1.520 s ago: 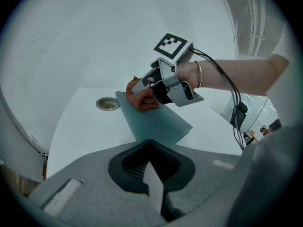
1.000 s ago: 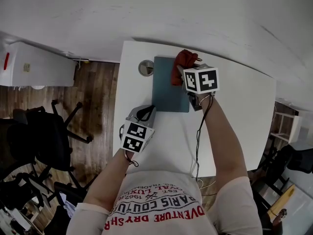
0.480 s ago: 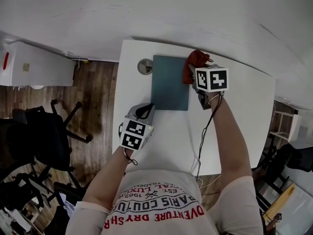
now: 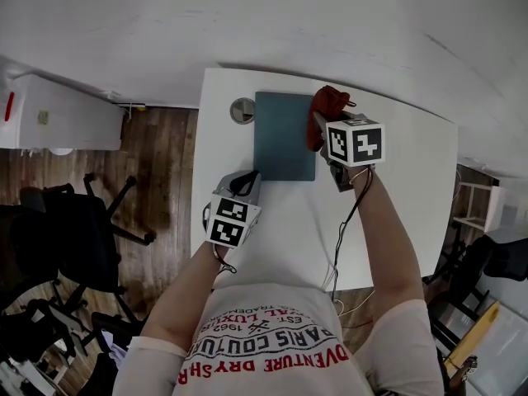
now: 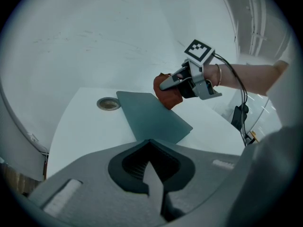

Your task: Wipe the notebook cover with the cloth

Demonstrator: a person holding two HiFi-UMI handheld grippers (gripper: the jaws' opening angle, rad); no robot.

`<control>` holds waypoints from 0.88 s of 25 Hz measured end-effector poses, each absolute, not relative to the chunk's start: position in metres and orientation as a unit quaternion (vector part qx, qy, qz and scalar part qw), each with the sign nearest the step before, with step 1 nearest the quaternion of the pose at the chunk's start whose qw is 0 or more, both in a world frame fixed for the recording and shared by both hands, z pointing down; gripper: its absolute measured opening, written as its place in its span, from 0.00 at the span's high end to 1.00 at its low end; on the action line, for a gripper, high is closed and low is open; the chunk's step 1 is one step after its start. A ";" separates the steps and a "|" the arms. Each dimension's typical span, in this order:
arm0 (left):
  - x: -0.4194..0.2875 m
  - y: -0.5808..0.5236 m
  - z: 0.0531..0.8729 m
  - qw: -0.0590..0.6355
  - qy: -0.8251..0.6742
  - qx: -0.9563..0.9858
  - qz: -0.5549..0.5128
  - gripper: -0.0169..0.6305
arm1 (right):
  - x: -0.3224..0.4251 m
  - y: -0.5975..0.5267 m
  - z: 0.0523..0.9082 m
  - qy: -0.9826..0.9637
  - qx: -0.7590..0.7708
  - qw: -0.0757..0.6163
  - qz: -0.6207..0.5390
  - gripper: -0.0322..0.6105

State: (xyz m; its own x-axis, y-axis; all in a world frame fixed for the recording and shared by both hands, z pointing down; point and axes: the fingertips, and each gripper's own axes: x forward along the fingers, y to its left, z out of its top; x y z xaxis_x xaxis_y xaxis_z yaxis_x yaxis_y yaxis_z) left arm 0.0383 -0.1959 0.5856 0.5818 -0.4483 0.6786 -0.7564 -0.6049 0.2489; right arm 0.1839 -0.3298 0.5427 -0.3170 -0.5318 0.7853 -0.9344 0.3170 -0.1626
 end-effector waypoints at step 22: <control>0.039 -0.200 0.581 0.282 -0.345 0.851 0.279 0.96 | 0.036 -0.297 0.577 -0.796 0.358 0.365 0.326 0.84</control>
